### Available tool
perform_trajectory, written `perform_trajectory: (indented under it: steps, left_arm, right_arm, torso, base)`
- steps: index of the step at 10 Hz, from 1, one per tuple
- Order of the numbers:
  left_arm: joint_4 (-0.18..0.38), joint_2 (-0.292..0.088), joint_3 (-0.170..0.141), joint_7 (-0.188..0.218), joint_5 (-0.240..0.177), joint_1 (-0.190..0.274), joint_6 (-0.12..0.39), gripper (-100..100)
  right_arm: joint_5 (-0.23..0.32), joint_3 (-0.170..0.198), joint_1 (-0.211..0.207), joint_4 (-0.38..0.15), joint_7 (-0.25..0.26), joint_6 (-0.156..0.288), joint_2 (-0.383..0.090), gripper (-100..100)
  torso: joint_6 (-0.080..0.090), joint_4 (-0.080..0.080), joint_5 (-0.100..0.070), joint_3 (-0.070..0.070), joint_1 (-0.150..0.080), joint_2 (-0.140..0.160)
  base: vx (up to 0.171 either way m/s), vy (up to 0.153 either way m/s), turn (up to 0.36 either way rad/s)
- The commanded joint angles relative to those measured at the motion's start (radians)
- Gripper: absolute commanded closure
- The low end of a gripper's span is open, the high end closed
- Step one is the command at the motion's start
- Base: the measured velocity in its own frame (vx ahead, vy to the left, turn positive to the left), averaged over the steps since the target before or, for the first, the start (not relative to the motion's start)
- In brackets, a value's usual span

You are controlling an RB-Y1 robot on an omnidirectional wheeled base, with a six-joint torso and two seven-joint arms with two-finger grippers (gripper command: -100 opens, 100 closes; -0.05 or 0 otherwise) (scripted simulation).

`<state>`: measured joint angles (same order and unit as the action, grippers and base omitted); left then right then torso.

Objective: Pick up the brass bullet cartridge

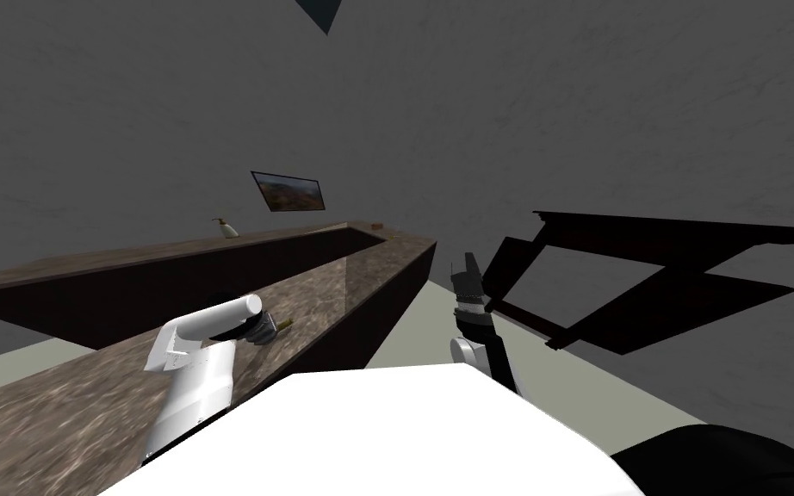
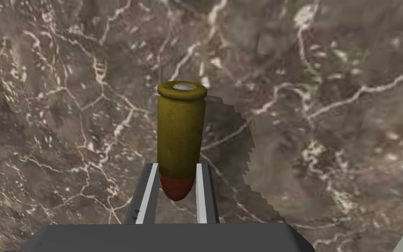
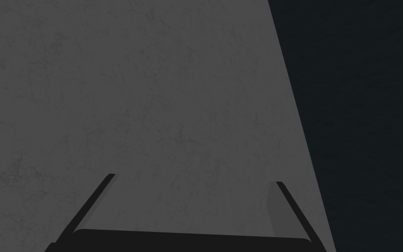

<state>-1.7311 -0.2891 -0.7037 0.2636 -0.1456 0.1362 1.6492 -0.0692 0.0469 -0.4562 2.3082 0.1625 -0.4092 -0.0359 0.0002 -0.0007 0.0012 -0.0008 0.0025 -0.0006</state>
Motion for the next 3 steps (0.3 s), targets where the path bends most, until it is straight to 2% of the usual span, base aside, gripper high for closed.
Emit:
perform_trajectory:
  steps: [1, 2, 3]
  left_arm:
    - [-0.023, -0.005, -0.008, 0.000, -0.003, 0.001, 0.031, 100]
    - [-0.011, -0.005, -0.006, -0.001, -0.003, 0.001, 0.017, 100]
    - [-0.012, -0.006, -0.007, -0.002, -0.004, 0.001, 0.020, 0]
  right_arm:
    - [0.000, 0.000, 0.000, 0.000, 0.000, 0.000, 0.000, 0]
    - [0.000, 0.000, 0.000, 0.000, 0.000, 0.000, 0.000, 0]
    - [0.000, 0.000, 0.000, 0.000, 0.000, 0.000, 0.000, 0]
  torso:
    - [0.000, 0.000, 0.000, 0.000, 0.000, 0.000]
    - [0.000, 0.000, 0.000, 0.000, 0.000, 0.000]
    - [0.000, 0.000, 0.000, 0.000, 0.001, 0.000]
  base:
    - [-0.011, -0.013, -0.019]
    - [-0.004, -0.005, 0.000]
    - [0.000, 0.000, 0.000]
